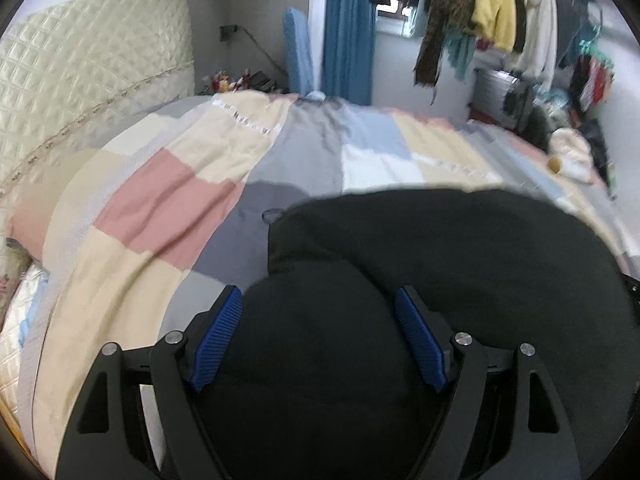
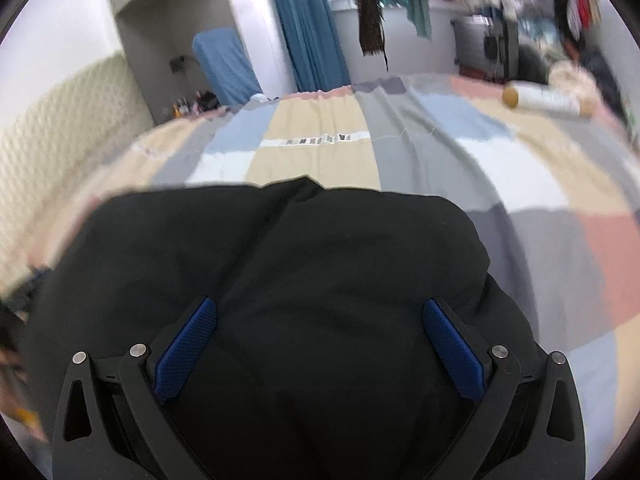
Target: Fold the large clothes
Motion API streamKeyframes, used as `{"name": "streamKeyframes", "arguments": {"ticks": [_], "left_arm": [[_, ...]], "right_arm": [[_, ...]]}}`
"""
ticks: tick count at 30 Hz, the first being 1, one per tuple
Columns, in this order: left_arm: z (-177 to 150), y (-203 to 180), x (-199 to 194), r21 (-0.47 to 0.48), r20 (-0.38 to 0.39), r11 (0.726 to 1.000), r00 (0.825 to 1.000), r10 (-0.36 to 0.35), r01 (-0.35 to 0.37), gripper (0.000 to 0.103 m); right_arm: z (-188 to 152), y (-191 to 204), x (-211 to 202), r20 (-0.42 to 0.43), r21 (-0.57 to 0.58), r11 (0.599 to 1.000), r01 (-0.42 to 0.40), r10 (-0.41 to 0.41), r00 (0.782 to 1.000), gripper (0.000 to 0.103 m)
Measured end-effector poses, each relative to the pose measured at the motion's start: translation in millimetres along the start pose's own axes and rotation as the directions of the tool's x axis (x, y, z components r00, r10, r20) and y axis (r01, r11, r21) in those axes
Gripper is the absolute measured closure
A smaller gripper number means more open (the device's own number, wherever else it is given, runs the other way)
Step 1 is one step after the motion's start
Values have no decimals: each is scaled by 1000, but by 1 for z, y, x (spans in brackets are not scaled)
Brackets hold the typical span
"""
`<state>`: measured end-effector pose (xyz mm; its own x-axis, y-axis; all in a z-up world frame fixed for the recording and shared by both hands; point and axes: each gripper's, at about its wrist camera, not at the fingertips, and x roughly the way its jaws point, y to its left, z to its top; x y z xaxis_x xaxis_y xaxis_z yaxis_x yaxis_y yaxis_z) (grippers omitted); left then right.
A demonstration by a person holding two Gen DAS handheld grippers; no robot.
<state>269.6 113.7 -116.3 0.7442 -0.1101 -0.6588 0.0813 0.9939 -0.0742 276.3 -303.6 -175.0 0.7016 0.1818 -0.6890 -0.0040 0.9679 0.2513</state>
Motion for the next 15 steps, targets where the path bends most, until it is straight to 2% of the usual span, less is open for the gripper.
{"name": "streamKeyframes", "arguments": {"ticks": [2,5,7,9,11,13,15], "left_arm": [[7,10,-15,-17,38,1000,999,-11,12,23],[11,39,-21,-106,25,994,999,-27,30,21],[6,59,-9,-175,-30,984,999,-44,38,21],[-2,75,10,-228,-121,973,991,-50,22,21],[-11,89,27,-298,-185,953,976,-113,54,21],[-16,97,35,-367,-201,925,963,-180,96,21],[-19,97,39,-393,-207,911,953,-219,124,22]], "right_arm": [[6,-10,-14,4,37,998,-41,41,999,0],[16,-29,-38,19,46,999,-1,0,1000,0],[17,-51,-45,17,91,996,14,-16,1000,0],[12,-77,-40,-11,181,983,22,-20,1000,0],[4,-100,-28,-63,284,959,5,13,998,0],[-6,-117,-14,-105,373,927,-40,85,991,1],[-9,-116,-5,-125,395,915,-80,139,982,12]]}}
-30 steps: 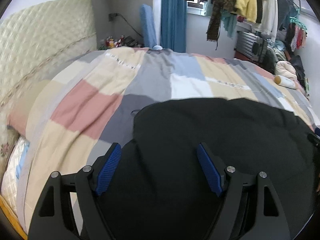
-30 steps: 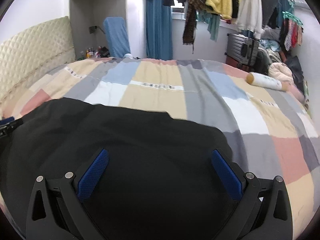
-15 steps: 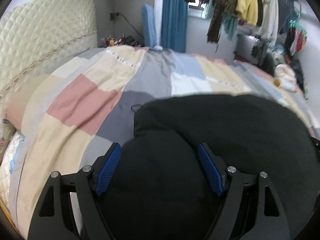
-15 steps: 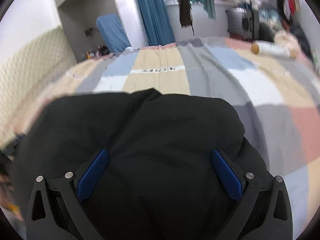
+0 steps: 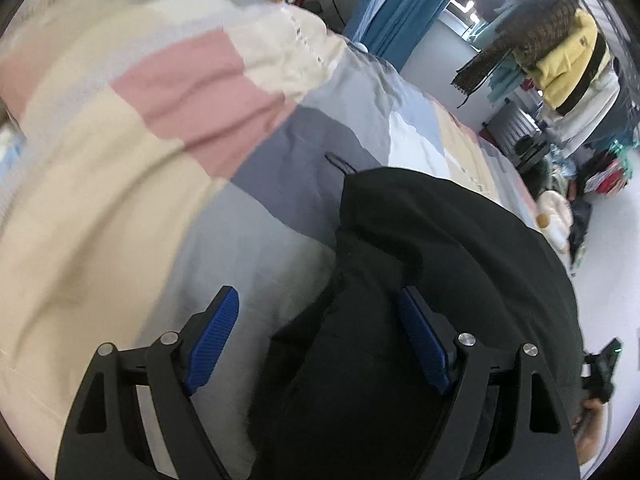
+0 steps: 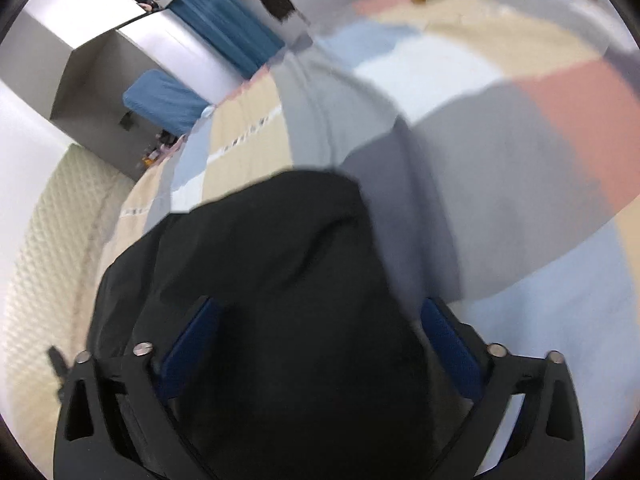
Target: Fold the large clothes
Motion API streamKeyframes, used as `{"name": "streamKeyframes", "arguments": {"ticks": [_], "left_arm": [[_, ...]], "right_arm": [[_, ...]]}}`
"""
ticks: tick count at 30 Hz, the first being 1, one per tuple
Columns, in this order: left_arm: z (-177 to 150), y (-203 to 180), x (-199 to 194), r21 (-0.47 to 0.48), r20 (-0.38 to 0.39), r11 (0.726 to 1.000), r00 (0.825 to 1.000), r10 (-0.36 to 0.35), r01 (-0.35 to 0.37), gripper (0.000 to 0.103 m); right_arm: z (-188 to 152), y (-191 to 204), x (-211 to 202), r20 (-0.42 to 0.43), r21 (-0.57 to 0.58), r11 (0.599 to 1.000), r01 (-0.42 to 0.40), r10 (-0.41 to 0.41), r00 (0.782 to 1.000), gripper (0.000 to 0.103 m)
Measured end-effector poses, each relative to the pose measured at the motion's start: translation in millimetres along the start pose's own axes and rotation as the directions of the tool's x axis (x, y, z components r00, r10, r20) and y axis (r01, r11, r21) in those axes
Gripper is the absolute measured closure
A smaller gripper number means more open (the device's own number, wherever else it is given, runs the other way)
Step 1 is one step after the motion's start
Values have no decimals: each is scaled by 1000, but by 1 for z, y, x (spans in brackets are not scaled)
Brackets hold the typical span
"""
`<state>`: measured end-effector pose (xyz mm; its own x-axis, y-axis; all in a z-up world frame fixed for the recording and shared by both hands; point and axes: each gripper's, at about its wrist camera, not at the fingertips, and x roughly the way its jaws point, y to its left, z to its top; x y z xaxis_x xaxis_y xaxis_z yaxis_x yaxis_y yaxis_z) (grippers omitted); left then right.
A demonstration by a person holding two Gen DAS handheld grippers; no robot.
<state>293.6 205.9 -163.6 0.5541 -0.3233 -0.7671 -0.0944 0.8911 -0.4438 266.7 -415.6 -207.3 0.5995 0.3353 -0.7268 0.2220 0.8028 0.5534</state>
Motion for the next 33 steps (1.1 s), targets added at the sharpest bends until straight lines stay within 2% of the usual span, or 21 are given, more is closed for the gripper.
{"name": "streamKeyframes", "arguments": {"ticks": [2,4,5,6,7,8,9,10,15,17,20,22,25,30,33], "left_arm": [[-3,-2,4,-12,-16,1000,1000,-15,15,25],[-6,-5,6,-10,-31,999,998,-48,47,45],[-8,-9,8,-8,-41,997,996,-77,77,53],[-8,-9,7,-7,-45,996,995,-93,93,69],[-8,-12,6,-6,-44,995,994,-103,103,78],[-8,-16,2,-1,-26,996,995,-93,93,82],[-8,-20,-2,10,-3,996,996,-84,84,90],[-6,-22,-5,19,18,996,996,-83,83,94],[12,-33,-28,45,153,993,982,-111,105,97],[17,-37,-25,60,161,995,983,-92,83,97],[20,-42,-7,95,140,995,990,-21,8,97],[18,-44,4,107,114,994,994,1,-14,97],[16,-43,8,111,98,994,995,7,-18,96],[13,-42,3,113,87,993,996,12,-22,94],[11,-44,-10,116,91,992,995,34,-44,81]], "right_arm": [[-2,5,6,-32,-11,1000,-25,25,999,18],[-4,14,8,-41,-45,999,-16,14,999,32],[-4,17,7,-35,-60,998,-14,12,999,47],[-4,20,5,-23,-72,997,-14,12,1000,70],[-4,25,1,-6,-87,996,-15,15,1000,80],[-5,28,-2,8,-99,995,-16,17,1000,90],[-4,34,-7,29,-119,993,-12,15,999,93],[-4,39,-12,51,-141,990,2,6,999,94],[6,48,-36,169,-184,983,15,16,985,97],[12,50,-39,201,-193,981,30,10,979,97],[14,47,-29,185,-197,978,70,-33,982,97],[13,40,-12,154,-191,975,109,-80,985,97],[12,30,8,102,-169,973,158,-142,985,97],[6,30,3,105,-156,972,174,-159,982,94],[1,33,-11,107,-137,974,180,-166,980,89]]}}
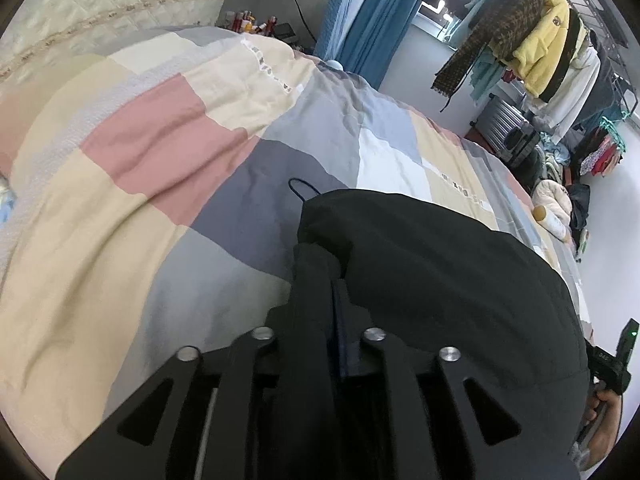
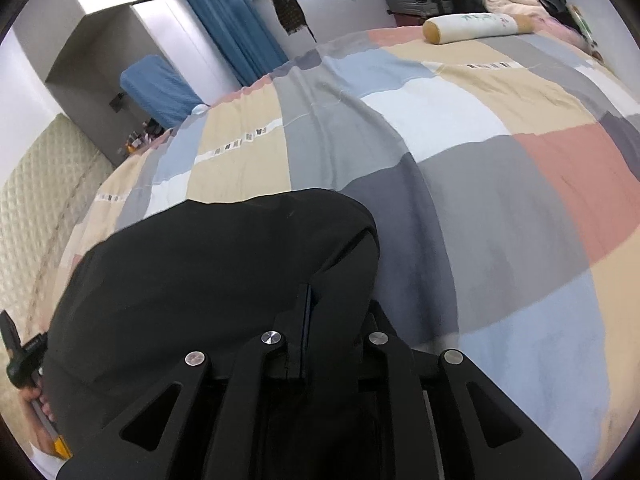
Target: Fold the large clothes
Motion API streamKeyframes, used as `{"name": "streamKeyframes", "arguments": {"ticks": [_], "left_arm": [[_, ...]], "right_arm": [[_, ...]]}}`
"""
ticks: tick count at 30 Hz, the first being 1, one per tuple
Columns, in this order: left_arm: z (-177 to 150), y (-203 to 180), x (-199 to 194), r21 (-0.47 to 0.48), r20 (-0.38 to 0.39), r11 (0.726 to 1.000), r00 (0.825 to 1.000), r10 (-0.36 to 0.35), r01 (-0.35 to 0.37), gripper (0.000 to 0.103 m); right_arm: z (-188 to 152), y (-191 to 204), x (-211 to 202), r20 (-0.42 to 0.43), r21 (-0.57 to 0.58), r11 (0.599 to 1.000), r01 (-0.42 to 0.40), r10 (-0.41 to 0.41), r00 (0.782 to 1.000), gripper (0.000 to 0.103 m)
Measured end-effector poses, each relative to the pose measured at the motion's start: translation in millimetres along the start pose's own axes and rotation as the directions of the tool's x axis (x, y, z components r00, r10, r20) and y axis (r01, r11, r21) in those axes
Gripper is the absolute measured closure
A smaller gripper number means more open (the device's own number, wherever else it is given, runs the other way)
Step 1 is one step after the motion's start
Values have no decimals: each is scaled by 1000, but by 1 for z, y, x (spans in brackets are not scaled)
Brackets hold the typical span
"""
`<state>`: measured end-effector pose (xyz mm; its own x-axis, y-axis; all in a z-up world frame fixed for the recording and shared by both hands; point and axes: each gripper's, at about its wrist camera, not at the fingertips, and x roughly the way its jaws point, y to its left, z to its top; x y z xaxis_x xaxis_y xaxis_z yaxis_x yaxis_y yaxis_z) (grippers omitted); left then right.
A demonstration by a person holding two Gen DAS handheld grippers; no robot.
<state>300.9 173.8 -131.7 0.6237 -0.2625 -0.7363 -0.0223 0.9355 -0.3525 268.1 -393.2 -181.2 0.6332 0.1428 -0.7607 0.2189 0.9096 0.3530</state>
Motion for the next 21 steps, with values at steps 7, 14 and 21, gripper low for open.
{"name": "streamKeyframes", "arguments": {"ticks": [7,14,21], "left_arm": [[-5,-19,-57,54,65,999,998,4,-8,37],[5,-62,-139,145,153,989,988,-29,6,24],[1,-114,-235,259,257,966,962,-92,23,15]], "right_arm": [[-6,17,-54,51,-31,1000,2,0,999,46],[-4,52,-152,237,-103,995,16,9,971,25],[-12,115,-270,419,-231,973,8,91,903,0]]}}
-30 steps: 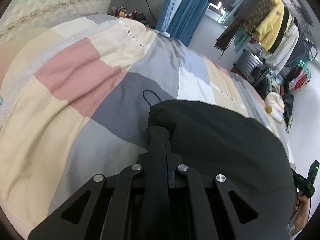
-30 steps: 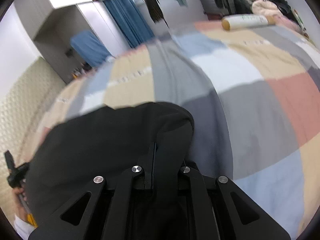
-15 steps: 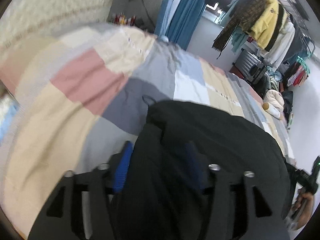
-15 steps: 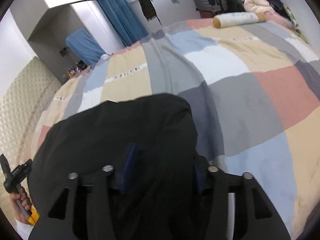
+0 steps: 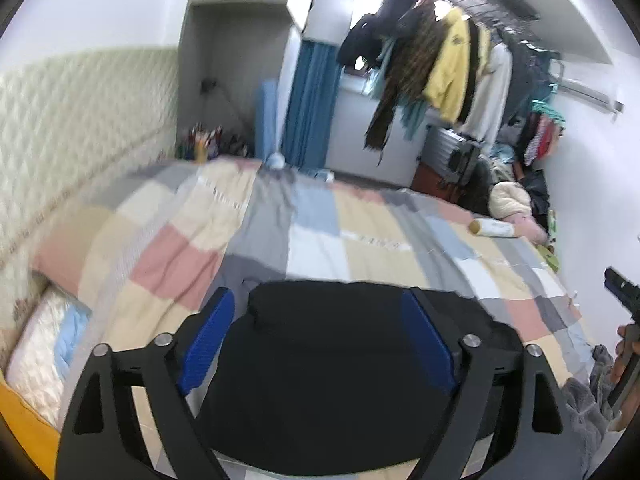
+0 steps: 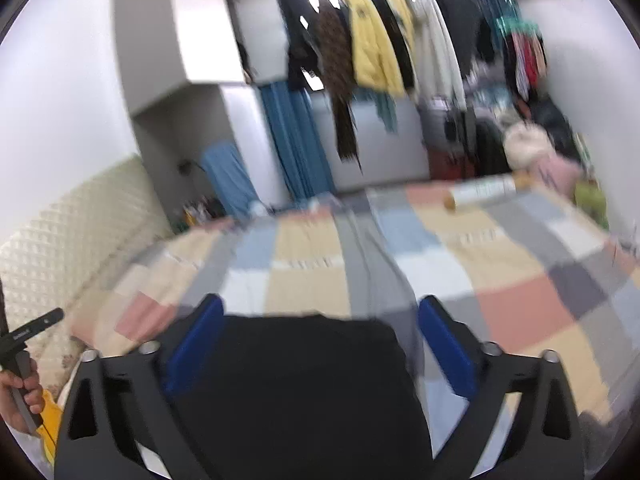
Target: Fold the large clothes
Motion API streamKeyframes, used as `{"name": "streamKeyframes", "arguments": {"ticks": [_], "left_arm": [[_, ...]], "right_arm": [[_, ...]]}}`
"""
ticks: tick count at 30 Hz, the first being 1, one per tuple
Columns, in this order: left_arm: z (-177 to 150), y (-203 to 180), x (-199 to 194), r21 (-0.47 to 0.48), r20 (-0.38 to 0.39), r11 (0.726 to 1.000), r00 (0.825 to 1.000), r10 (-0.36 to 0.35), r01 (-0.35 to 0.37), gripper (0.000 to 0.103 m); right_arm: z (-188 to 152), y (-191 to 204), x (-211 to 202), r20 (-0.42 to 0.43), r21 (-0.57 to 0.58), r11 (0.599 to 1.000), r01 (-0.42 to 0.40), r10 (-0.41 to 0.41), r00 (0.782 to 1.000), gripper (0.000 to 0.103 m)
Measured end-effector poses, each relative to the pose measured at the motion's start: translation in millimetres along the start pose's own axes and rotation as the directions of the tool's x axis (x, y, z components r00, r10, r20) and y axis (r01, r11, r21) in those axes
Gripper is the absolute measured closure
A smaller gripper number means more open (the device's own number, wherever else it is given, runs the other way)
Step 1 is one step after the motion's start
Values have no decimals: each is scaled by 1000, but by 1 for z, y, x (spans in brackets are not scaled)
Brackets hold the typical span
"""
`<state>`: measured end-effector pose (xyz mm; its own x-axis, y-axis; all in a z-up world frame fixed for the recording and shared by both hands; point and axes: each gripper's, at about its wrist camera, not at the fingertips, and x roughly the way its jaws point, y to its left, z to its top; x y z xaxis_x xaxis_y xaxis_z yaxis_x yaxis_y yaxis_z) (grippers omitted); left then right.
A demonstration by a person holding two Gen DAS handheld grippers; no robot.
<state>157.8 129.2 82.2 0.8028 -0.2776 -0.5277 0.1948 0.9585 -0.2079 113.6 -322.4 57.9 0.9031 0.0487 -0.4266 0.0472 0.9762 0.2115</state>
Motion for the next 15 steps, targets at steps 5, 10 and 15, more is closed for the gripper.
{"name": "streamKeyframes", "arguments": {"ticks": [5,10,15], "left_arm": [[4,-31,-61,63,123,998,992,20,-28,5],[-2,-58,-112,123,212,992,977,14,-41,0],[-16,-78,-141,157,230,988,973,-24,-13,0]], "right_arm": [[19,38,-65,111,-70,996,-50,58,992,0],[13,65,-119,192,-126,989,-78,102,976,0],[-9,86,-161,256,-172,981,-89,132,958,0]]}}
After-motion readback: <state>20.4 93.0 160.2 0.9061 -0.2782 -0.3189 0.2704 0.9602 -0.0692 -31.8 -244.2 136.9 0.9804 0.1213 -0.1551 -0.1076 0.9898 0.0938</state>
